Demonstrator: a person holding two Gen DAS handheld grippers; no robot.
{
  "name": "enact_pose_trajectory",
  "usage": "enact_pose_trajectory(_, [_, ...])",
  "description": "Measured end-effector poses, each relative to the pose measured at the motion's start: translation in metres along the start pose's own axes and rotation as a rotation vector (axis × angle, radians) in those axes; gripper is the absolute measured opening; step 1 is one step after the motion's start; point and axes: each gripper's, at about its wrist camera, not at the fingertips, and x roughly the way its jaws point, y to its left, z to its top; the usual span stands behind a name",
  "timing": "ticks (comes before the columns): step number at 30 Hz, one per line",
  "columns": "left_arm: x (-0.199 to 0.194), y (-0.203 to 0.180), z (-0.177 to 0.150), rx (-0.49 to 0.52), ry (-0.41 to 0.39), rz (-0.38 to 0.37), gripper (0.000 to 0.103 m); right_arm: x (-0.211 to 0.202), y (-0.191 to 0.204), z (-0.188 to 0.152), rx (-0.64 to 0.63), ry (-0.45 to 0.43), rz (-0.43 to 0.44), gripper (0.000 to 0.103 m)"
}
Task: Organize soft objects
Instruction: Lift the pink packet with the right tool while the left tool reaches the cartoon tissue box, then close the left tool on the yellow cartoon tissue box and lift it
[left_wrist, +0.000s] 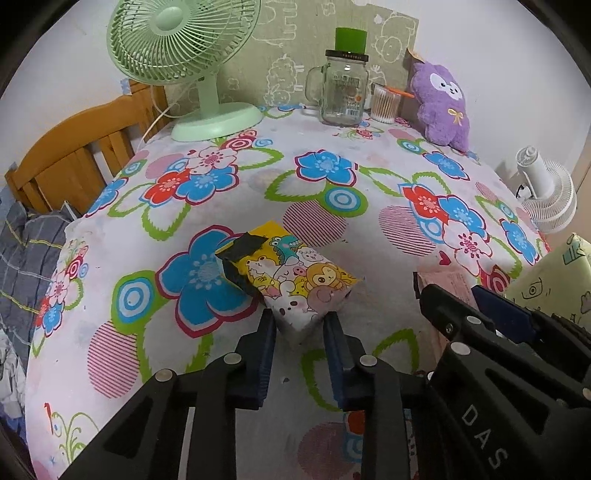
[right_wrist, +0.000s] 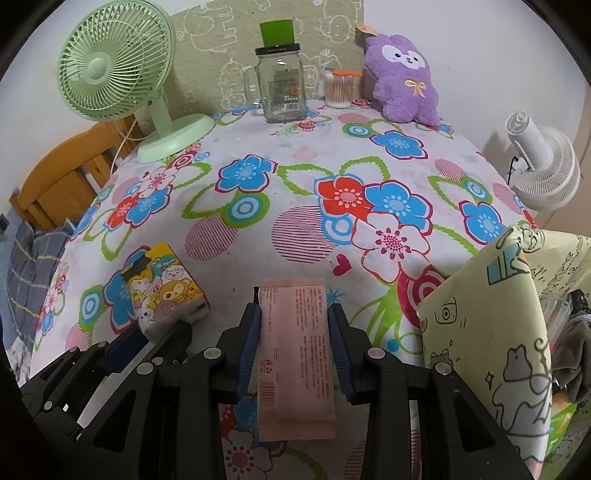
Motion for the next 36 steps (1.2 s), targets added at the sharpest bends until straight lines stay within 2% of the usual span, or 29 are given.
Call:
enact_pose_trajectory(28, [-0.056,0.009,-0.042,-0.038,-0.055,0.012,0.020,-0.051,0.013,-0.040,-0.039,-0.052,0.047,0.040])
enact_pose_trajectory(30, [-0.057,0.010,-0.046,-0.041,-0.041,0.011,0.024,-0.054,0.014,-0.043,-0.040,-0.053,0.049,0.040])
enact_pose_trajectory(32, [-0.057,0.011,-0.050,-0.058,-0.026,0.015,0.043,-0.055,0.014,-0.047,-0.045,-0.049,0.050,0.040])
enact_pose_trajectory(35, [-0.058,0.011,-0.053,-0.065,-0.022,0.009,0.060,-0.057,0.015,-0.052,-0.052,-0.046,0.053,0.040])
enact_pose_trajectory(36, [-0.058,0.011,-0.054,-0.066,-0.023,0.009,0.062,-0.057,0.015,-0.053,-0.053,-0.044,0.053,0.040])
